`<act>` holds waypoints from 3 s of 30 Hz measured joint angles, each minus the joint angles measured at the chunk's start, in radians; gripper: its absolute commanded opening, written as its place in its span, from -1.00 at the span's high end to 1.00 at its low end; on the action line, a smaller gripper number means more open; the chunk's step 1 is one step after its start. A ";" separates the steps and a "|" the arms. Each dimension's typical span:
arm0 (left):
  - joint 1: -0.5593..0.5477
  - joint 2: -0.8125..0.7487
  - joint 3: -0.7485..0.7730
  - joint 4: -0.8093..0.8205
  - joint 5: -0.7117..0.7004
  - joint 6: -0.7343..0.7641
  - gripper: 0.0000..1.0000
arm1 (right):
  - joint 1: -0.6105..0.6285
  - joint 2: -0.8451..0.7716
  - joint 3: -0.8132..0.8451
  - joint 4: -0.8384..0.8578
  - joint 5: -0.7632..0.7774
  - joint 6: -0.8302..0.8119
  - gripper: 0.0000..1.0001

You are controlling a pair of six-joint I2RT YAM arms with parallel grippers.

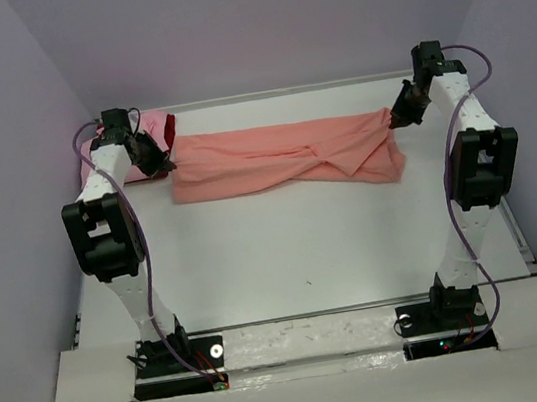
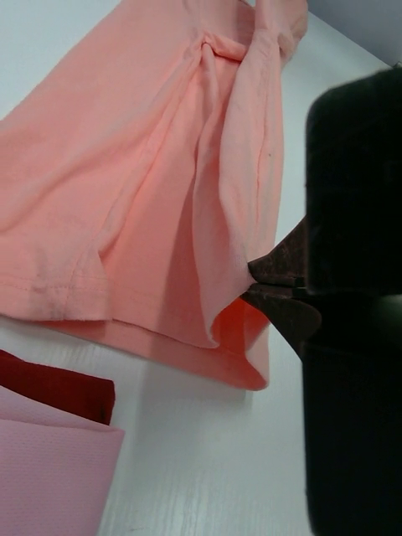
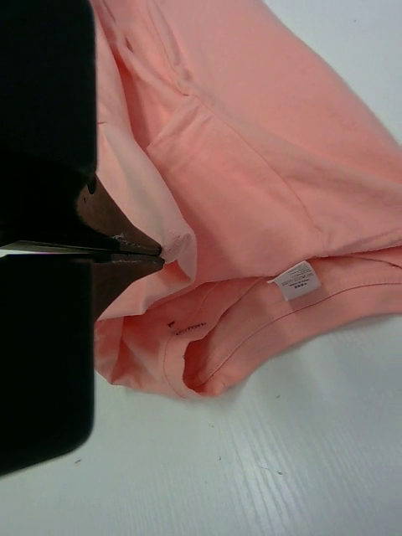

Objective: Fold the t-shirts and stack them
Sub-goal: Fold the other side of the tshirt into a rectangle

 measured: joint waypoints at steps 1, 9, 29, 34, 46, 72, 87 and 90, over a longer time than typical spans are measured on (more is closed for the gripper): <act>0.000 0.003 0.008 -0.001 0.002 -0.002 1.00 | -0.001 0.005 0.010 -0.001 0.000 0.000 1.00; 0.000 0.063 0.072 -0.018 0.007 -0.014 1.00 | -0.002 0.045 0.125 -0.034 -0.001 -0.003 1.00; 0.000 0.221 0.351 -0.082 0.007 -0.017 1.00 | -0.002 0.164 0.266 -0.060 -0.027 -0.003 1.00; 0.000 0.241 0.388 -0.086 0.007 -0.018 1.00 | -0.002 0.177 0.317 -0.059 -0.028 -0.003 1.00; 0.000 0.294 0.441 -0.096 0.010 -0.032 1.00 | -0.004 0.230 0.362 -0.042 -0.036 -0.003 1.00; -0.001 0.445 0.559 -0.014 0.028 -0.066 0.85 | -0.004 0.351 0.356 0.139 -0.076 -0.013 1.00; -0.001 0.462 0.557 0.012 0.024 -0.059 -0.25 | -0.011 0.367 0.256 0.222 -0.094 -0.026 -0.66; -0.001 0.461 0.557 0.012 0.017 -0.055 -0.24 | -0.011 0.359 0.227 0.232 -0.097 -0.032 -0.70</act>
